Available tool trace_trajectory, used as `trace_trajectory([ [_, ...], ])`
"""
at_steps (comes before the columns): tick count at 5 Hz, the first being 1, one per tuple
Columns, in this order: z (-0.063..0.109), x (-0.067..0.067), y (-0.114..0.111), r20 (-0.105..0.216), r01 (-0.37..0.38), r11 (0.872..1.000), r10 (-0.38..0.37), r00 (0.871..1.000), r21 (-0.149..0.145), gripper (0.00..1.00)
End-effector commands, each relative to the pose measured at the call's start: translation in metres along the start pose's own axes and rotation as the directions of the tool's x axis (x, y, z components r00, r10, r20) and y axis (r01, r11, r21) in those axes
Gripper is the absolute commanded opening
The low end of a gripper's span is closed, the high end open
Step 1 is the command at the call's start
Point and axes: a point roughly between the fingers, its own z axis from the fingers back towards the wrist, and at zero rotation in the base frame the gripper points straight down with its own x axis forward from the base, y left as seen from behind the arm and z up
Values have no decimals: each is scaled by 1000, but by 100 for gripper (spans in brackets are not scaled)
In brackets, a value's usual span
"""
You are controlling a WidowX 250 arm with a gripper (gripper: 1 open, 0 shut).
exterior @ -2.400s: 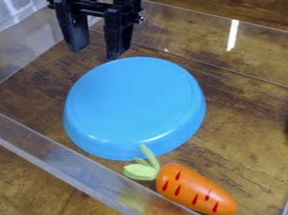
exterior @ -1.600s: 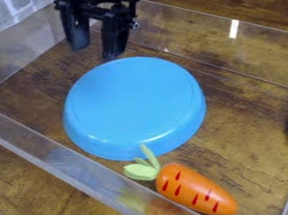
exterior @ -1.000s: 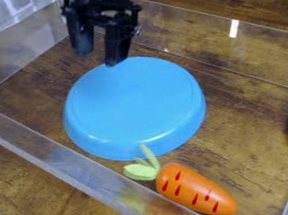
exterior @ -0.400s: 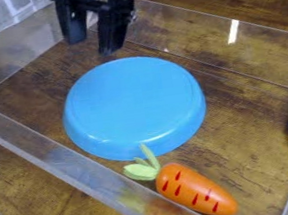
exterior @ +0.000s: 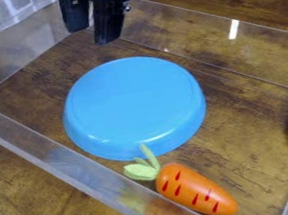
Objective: Remove the lemon from the blue tray and put it on the table
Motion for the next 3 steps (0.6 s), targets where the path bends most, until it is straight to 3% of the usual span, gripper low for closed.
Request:
trace_trajectory([
  [1,11,9,7,43,-53,999,53,998,-1,100],
  [3,8,1,-23,34,-87,996,87,996,-10,100],
])
